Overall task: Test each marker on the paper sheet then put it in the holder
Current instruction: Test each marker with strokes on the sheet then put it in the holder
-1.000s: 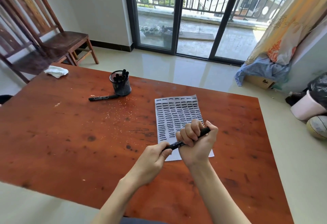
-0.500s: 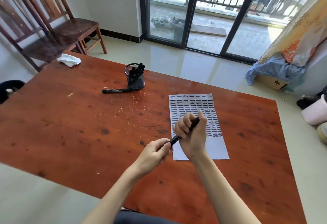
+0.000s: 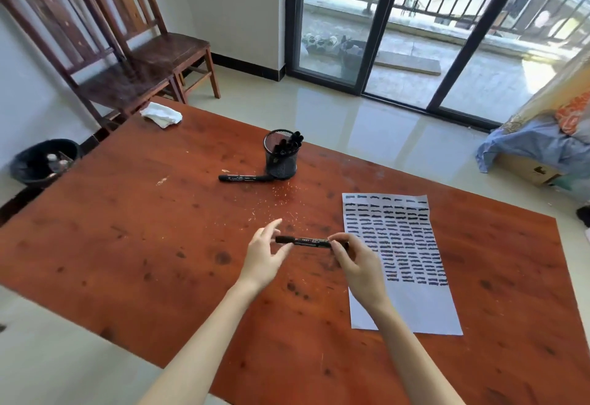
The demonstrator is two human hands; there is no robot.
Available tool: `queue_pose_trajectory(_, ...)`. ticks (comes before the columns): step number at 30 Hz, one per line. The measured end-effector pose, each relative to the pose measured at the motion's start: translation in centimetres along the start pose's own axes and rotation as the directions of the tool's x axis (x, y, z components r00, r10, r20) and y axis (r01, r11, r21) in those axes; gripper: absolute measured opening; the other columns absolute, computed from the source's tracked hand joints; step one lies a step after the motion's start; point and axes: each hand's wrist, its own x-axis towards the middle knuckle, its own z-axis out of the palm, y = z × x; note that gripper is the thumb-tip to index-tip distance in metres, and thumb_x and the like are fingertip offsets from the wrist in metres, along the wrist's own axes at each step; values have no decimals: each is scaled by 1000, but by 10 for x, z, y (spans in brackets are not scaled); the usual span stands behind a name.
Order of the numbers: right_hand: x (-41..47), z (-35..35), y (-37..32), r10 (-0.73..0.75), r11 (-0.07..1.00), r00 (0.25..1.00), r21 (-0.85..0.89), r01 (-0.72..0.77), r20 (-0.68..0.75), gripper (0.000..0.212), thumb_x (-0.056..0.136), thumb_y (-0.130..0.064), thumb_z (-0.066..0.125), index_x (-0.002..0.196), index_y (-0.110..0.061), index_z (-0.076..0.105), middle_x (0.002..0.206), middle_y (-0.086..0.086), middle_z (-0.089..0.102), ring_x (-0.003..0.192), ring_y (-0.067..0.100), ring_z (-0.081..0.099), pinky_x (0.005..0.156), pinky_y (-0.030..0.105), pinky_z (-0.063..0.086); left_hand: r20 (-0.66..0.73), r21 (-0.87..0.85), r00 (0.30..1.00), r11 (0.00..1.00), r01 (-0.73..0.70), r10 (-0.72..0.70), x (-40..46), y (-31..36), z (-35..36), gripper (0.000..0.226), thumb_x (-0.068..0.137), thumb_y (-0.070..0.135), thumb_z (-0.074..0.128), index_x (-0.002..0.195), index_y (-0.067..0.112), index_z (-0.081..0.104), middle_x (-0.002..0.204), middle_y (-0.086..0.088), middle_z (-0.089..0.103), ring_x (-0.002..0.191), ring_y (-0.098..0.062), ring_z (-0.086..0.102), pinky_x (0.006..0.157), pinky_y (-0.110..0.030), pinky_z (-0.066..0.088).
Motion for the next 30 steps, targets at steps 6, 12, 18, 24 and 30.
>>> queue_pose_trajectory(6, 91, 0, -56, -264, 962, 945, -124, 243, -195, 9, 90, -11, 58, 96, -13, 65, 74, -1, 64, 62, 15, 61, 58, 16, 48, 5, 433, 1000, 901, 16, -20, 34, -44, -1, 51, 96, 22, 41, 144, 13, 25, 151, -5, 27, 141, -19, 18, 115, -34, 16)
queue_pose_trajectory(12, 183, 13, -114, -427, 853, 889, -400, 335, -165, 16, 92, -19, 54, 98, -9, 65, 85, 6, 68, 68, 20, 61, 62, 28, 48, 36, 672, 999, 740, -31, 10, 54, -79, -9, 47, 93, 23, 46, 139, 13, 38, 149, -10, 32, 141, -28, 20, 112, -52, 18)
queue_pose_trajectory(18, 233, 51, -118, -397, 738, 918, -596, 317, -3, 21, 92, -23, 49, 97, -10, 64, 87, 8, 67, 72, 25, 55, 60, 28, 36, 64, 701, 998, 712, -45, 0, 54, -101, -12, 49, 88, 33, 28, 129, 21, 52, 137, -8, 50, 130, -26, 43, 101, -53, 36)
queue_pose_trajectory(24, 257, 79, -101, -283, 681, 956, -686, 256, 76, 22, 90, -20, 47, 99, -12, 66, 87, 8, 68, 82, 30, 60, 85, 36, 36, 31, 680, 998, 731, -62, 55, 57, -106, -11, 48, 87, 34, 31, 128, 24, 52, 138, -5, 49, 131, -24, 41, 104, -52, 34)
queue_pose_trajectory(30, 263, 83, -83, -93, 679, 976, -705, 205, 195, 26, 89, -31, 45, 106, -21, 61, 90, 1, 61, 103, 25, 51, 82, 41, 23, 7, 668, 997, 741, -60, 75, 59, -108, -9, 47, 87, 34, 32, 130, 25, 50, 140, -4, 47, 132, -23, 40, 106, -51, 32)
